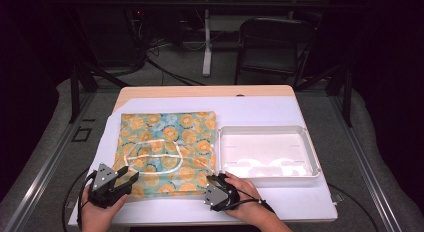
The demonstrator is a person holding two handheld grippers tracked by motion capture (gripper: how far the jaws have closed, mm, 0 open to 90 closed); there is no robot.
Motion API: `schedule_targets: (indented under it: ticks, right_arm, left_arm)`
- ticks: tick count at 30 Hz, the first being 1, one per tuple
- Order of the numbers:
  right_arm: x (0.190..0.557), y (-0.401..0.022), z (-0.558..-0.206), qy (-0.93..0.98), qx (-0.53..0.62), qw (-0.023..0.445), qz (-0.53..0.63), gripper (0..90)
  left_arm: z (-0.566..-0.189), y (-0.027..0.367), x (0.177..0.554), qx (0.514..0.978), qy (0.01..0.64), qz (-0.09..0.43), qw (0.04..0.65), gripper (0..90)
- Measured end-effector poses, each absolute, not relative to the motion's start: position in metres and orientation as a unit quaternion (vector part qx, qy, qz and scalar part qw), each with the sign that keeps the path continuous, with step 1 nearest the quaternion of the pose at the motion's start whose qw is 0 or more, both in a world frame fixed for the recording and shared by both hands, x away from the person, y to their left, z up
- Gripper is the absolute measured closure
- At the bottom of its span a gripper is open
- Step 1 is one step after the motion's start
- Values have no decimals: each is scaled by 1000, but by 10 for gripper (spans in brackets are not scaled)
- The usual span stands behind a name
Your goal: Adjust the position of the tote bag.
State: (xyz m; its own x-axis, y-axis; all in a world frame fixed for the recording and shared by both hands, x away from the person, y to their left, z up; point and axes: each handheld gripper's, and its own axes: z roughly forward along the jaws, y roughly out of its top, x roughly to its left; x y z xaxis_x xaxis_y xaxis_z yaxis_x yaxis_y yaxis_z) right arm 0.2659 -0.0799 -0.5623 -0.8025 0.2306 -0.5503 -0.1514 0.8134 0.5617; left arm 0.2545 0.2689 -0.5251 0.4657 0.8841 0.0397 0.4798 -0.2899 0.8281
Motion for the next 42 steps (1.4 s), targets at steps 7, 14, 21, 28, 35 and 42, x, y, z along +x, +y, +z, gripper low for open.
schedule_targets:
  ticks: [7, 14, 21, 28, 35, 42]
  right_arm:
    - [269, -75, -562, 900, 23, 310, 306, 568]
    - [272, -72, -559, 899, 33, 304, 312, 623]
    - [273, -70, -556, 900, 44, 290, 323, 730]
    - [274, -71, -552, 902, 57, 271, 331, 807]
    - [277, -72, -547, 901, 84, 246, 347, 859]
    - [277, -71, -547, 903, 79, 249, 341, 851]
  left_arm:
    - [-525, 273, 250, 758, 453, 260, 391, 539]
    - [-525, 278, 246, 753, 460, 264, 389, 532]
    - [-525, 282, 244, 747, 468, 267, 389, 530]
    - [-523, 287, 243, 742, 475, 268, 389, 531]
    - [-521, 297, 242, 727, 494, 278, 387, 512]
    - [-520, 313, 241, 706, 532, 269, 383, 468]
